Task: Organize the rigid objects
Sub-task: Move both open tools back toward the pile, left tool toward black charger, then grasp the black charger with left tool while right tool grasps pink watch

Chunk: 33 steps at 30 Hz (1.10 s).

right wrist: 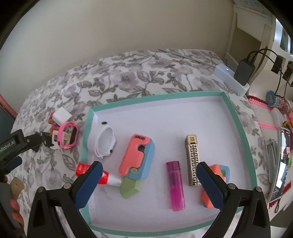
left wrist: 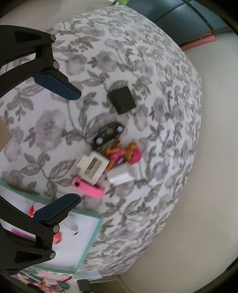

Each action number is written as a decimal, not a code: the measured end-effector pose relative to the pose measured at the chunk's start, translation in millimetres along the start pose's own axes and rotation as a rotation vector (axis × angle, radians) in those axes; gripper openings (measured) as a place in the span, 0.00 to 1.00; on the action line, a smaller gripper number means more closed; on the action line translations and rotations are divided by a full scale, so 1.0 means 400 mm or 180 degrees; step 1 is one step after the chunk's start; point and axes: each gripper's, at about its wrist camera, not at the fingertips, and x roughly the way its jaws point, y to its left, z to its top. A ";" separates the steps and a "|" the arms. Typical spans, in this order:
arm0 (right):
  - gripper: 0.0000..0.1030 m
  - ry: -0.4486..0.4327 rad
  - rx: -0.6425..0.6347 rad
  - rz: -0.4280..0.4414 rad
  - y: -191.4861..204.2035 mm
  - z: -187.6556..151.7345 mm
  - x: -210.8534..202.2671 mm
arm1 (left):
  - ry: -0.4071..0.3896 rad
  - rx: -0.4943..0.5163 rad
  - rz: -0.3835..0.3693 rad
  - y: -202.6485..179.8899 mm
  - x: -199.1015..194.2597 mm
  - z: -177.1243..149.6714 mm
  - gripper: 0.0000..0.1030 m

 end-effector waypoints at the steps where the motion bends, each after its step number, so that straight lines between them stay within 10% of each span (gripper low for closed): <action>1: 1.00 -0.0024 0.0018 0.0026 0.004 0.003 -0.004 | -0.0018 -0.0024 0.0012 0.012 -0.001 0.007 0.99; 20: 1.00 -0.0193 -0.0226 0.0362 0.191 0.061 -0.029 | -0.0316 -0.0957 -0.0081 0.333 0.019 0.123 0.99; 33: 1.00 -0.0071 -0.0453 0.0459 0.335 0.113 0.039 | 0.0062 -0.0861 0.0031 0.316 0.147 0.159 0.99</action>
